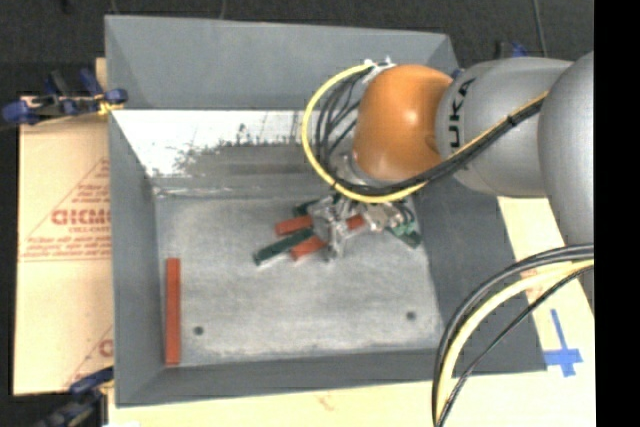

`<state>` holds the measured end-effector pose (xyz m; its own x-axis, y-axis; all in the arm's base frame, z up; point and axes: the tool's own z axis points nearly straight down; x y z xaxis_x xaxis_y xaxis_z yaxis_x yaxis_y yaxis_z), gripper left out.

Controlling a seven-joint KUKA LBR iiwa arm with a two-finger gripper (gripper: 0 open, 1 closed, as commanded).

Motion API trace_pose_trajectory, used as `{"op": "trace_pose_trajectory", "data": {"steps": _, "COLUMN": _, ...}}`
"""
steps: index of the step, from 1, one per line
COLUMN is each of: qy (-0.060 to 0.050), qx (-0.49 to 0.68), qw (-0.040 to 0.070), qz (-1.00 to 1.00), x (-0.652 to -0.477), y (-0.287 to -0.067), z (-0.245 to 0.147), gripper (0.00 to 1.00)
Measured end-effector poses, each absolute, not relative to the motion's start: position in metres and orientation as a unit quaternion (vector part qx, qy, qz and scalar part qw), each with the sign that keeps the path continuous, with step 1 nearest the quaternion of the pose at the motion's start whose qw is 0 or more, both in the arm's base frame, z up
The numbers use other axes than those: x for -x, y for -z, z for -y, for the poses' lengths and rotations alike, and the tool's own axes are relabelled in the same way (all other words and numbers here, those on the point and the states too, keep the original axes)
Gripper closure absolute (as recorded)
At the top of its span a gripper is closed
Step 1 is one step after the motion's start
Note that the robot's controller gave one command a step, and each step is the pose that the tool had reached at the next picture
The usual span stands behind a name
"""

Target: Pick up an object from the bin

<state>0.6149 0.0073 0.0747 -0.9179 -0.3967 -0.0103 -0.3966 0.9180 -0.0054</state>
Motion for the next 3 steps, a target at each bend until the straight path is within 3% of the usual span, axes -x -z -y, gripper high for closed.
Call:
{"op": "trace_pose_trajectory", "data": {"steps": 1, "qy": 0.002, "qx": 0.360, "qw": 0.005, "qz": -0.933, "x": -0.624, "y": -0.118, "z": 0.002, "gripper": 1.00}}
{"op": "trace_pose_trajectory", "data": {"steps": 2, "qy": 0.000, "qx": 0.359, "qw": 0.003, "qz": -0.933, "x": -0.623, "y": -0.116, "z": 0.001, "gripper": 0.00}}
{"op": "trace_pose_trajectory", "data": {"steps": 3, "qy": 0.001, "qx": 0.450, "qw": 0.005, "qz": -0.893, "x": -0.654, "y": -0.072, "z": -0.012, "gripper": 0.00}}
